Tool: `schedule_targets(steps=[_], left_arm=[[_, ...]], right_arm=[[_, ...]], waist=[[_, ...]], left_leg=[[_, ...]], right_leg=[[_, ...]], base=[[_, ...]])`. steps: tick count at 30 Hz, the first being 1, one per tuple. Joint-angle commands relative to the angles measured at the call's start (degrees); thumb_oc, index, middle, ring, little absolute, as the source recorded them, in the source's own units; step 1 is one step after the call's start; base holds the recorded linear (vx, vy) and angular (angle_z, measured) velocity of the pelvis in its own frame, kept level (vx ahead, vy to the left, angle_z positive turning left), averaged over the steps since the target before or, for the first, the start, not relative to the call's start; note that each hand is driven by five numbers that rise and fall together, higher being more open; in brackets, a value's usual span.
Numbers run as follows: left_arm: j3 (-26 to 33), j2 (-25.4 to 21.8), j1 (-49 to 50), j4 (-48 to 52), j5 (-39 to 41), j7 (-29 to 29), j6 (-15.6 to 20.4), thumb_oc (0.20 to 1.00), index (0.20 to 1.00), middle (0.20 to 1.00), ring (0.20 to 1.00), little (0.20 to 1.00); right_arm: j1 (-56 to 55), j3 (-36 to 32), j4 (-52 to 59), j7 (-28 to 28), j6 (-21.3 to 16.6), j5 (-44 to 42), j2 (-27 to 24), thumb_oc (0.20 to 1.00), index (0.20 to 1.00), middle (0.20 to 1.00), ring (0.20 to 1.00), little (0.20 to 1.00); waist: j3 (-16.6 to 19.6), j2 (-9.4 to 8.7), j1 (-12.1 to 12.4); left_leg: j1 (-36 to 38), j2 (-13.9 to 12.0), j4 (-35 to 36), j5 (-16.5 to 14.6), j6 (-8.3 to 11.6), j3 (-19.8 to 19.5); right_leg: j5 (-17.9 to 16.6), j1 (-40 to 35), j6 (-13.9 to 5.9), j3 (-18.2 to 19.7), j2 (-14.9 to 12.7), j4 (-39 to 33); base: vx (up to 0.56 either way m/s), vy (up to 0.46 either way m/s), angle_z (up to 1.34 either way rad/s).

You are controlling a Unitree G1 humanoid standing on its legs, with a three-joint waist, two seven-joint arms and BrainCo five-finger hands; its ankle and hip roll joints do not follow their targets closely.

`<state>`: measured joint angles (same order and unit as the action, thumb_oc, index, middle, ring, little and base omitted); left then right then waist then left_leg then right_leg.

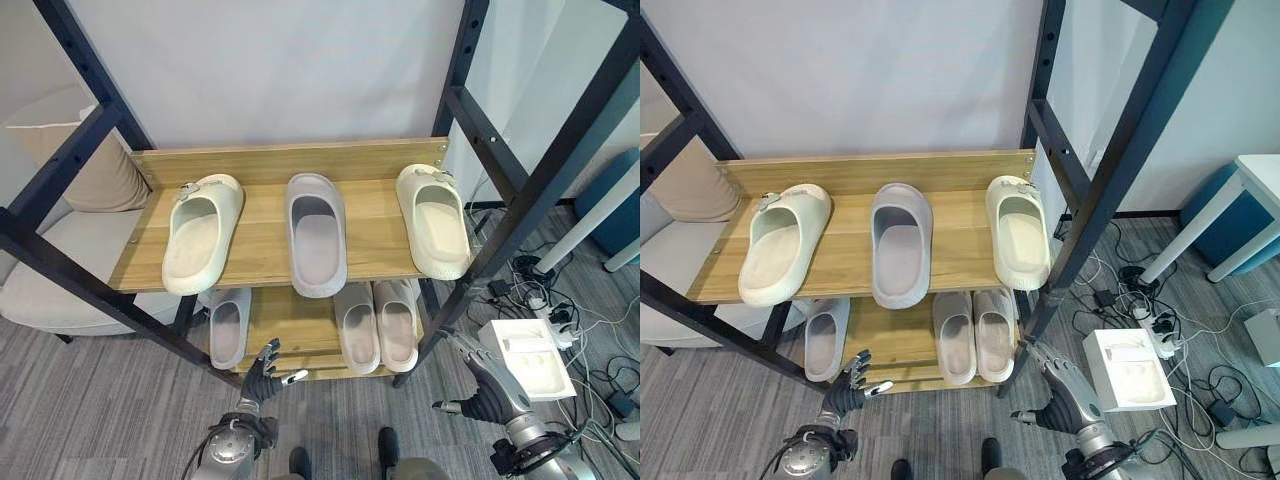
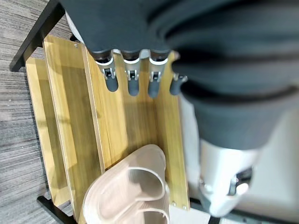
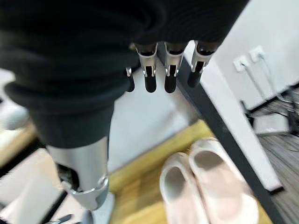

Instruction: Arrange the slippers neatly on the shoe rack.

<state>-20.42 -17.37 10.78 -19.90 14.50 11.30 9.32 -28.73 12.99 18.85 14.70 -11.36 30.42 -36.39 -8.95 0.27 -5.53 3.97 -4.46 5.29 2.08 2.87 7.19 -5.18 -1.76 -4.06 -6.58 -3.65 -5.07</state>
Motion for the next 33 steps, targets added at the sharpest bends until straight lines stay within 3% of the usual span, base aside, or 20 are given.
schedule_targets(steps=[1, 6, 12, 21, 26, 29, 33], left_arm=[[0.71, -2.49, -3.26, -0.43, -2.95, 2.17, 4.23, 1.0, 1.0, 1.0, 1.0, 1.0], [-0.51, -2.06, -5.4, -3.29, -3.24, 2.29, 4.49, 1.0, 1.0, 1.0, 1.0, 1.0], [-0.53, -1.92, -5.84, -3.41, -2.71, 1.94, 4.91, 1.0, 1.0, 1.0, 1.0, 1.0], [-1.2, -0.27, -6.98, -3.14, -0.3, 1.62, 4.21, 1.0, 1.0, 1.0, 1.0, 1.0], [-1.45, -0.08, -6.21, -1.43, 0.9, 0.51, 3.93, 1.0, 1.0, 1.0, 1.0, 1.0], [-1.26, -0.51, -5.75, -0.42, 1.29, -0.03, 3.87, 1.0, 1.0, 1.0, 1.0, 1.0], [-0.97, -2.22, -4.45, 3.08, 2.09, -2.4, 4.38, 1.0, 1.0, 1.0, 1.0, 1.0]], right_arm=[[3.73, 0.89, 8.61, 7.03, -4.05, 1.13, -2.77, 1.0, 1.0, 1.0, 1.0, 1.0], [11.29, -1.12, 17.9, 11.91, -4.8, 1.58, -7.91, 1.0, 1.0, 1.0, 1.0, 1.0], [16.55, -2.81, 19.93, 13.77, -5.23, 0.02, -9.39, 1.0, 1.0, 1.0, 1.0, 1.0], [35.5, 0.92, 11.78, 16.11, 0.27, 2.93, -1.77, 1.0, 1.0, 1.0, 1.0, 1.0], [47.3, 4.78, -0.66, 15.56, 4.78, 4.39, 3.83, 1.0, 1.0, 1.0, 1.0, 1.0], [50.57, 5.95, -4.27, 15.66, 5.75, 4.45, 4.92, 1.0, 1.0, 1.0, 1.0, 1.0], [55.25, 6.74, -14.12, 15.24, 8.26, 5.34, 5.44, 1.0, 1.0, 1.0, 1.0, 1.0]], waist=[[1.0, -2.03, 0.25], [2.1, -2.36, 0.49], [2.71, -2.43, 0.76], [3.54, -2.25, 3.31], [3.49, -2.64, 6.62], [3.27, -2.93, 7.61], [2.63, -3.96, 11.22]], left_leg=[[1.75, 1.3, -0.29, -4.9, -1.12, -0.08], [1.79, 1.32, -0.29, -4.77, -1.13, -0.32], [1.96, 1.26, -0.29, -4.8, -1.2, -0.25], [2.21, 1.33, -0.29, -4.78, -1.47, -1.06], [1.99, 1.76, -0.29, -4.83, -1.75, -3.18], [1.92, 1.92, -0.29, -4.86, -1.85, -3.74], [1.48, 2.5, -0.36, -4.97, -2.18, -5.29]], right_leg=[[6.38, -1.49, -5.24, -0.76, -4.14, 2.53], [6.22, -1.79, -5.39, -0.98, -4.23, 2.47], [5.86, -1.92, -5.48, -1.02, -4.3, 2.13], [6.09, -2.98, -5.1, -1.94, -4.47, 1.77], [6.67, -3.72, -4.7, -3.51, -4.78, 2.29], [6.67, -3.88, -4.68, -3.97, -4.89, 2.22], [6.8, -4.31, -4.78, -5.11, -5.09, 1.89]], base=[[0.0, 0.0, 0.0], [0.0, 0.021, 0.01], [0.0, 0.004, 0.02], [0.0, 0.002, 0.01], [0.03, 0.013, 0.18], [0.03, 0.016, 0.26], [0.05, 0.019, 0.17]])
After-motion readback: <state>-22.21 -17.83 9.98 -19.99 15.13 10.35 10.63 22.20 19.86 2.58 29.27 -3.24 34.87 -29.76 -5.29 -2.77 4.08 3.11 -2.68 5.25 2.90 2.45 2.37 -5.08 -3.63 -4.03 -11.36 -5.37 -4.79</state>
